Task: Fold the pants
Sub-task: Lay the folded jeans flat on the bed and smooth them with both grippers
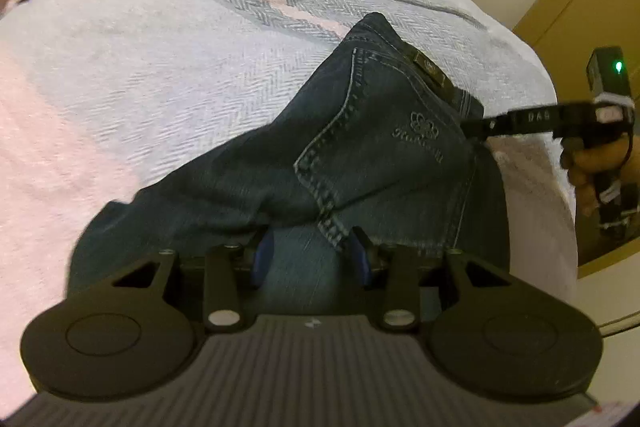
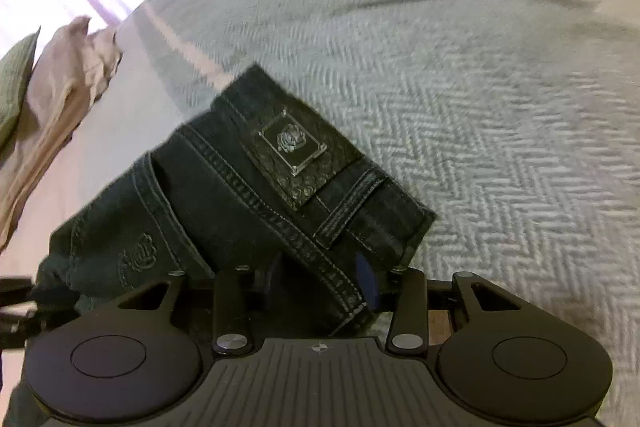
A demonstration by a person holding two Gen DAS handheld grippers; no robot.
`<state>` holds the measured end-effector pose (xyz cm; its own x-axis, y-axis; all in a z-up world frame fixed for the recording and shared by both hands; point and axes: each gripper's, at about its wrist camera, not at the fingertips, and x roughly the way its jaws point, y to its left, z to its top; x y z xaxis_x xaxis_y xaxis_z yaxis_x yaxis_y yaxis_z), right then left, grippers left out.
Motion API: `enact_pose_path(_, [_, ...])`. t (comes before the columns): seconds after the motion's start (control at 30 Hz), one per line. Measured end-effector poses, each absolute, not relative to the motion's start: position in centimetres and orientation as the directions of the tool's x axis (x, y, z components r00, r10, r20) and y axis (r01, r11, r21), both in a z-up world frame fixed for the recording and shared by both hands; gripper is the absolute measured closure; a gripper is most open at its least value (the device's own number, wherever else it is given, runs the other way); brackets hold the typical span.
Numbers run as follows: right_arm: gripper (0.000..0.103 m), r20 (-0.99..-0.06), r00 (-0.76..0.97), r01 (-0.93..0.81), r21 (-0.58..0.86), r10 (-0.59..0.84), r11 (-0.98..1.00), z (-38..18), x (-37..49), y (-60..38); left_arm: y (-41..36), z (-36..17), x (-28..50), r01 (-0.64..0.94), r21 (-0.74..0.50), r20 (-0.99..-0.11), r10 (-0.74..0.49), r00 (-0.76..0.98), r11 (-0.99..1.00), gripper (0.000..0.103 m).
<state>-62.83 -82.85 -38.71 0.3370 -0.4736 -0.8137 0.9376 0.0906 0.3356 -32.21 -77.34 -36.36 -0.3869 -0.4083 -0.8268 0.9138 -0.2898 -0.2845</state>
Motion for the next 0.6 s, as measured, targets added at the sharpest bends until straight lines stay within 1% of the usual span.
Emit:
enact_pose_path(0.07, [0.064,-0.811,0.306,0.945,0.324,-0.499,0.052,-37.8,-62.9,-81.6,-75.7,-35.7,-31.1,0.923,-0.277,-0.830,-0.417,-0.369,-0.265,0.068])
enact_pose_path(0.13, [0.060,-0.826,0.269,0.951,0.310,-0.496,-0.001,-37.5,-62.4,-80.2,-73.4,-35.0,-29.6,0.934,-0.276,-0.833,-0.428,-0.349,-0.225,0.068])
enact_pose_path(0.2, [0.058,-0.828,0.265,0.949,0.314,-0.494,-0.016,-36.9,-61.6,-77.9,-70.4,-34.3,-28.0,0.942,-0.275,-0.836,-0.435,-0.333,-0.193,0.067])
enact_pose_path(0.33, [0.057,-0.775,0.333,0.923,0.385,-0.537,0.016,-35.6,-57.3,-71.8,-62.4,-33.4,-24.6,0.951,-0.279,-0.846,-0.434,-0.310,-0.135,0.067])
enact_pose_path(0.4, [0.056,-0.763,0.380,0.911,0.408,-0.523,0.067,-36.1,-53.8,-68.3,-58.0,-33.7,-22.7,0.953,-0.286,-0.850,-0.433,-0.300,-0.099,0.066])
enact_pose_path(0.5, [0.056,-0.811,0.370,0.925,0.364,-0.453,0.105,-38.0,-48.9,-64.1,-51.2,-34.4,-19.5,0.957,-0.288,-0.861,-0.428,-0.275,-0.035,0.066])
enact_pose_path(0.53, [0.056,-0.822,0.353,0.932,0.354,-0.447,0.084,-38.4,-48.0,-62.8,-48.9,-34.3,-18.4,0.957,-0.290,-0.861,-0.431,-0.270,-0.021,0.066])
enact_pose_path(0.6, [0.056,-0.821,0.360,0.919,0.394,-0.444,0.017,-38.9,-47.1,-60.4,-44.4,-33.8,-16.1,0.960,-0.279,-0.864,-0.437,-0.250,0.003,0.066])
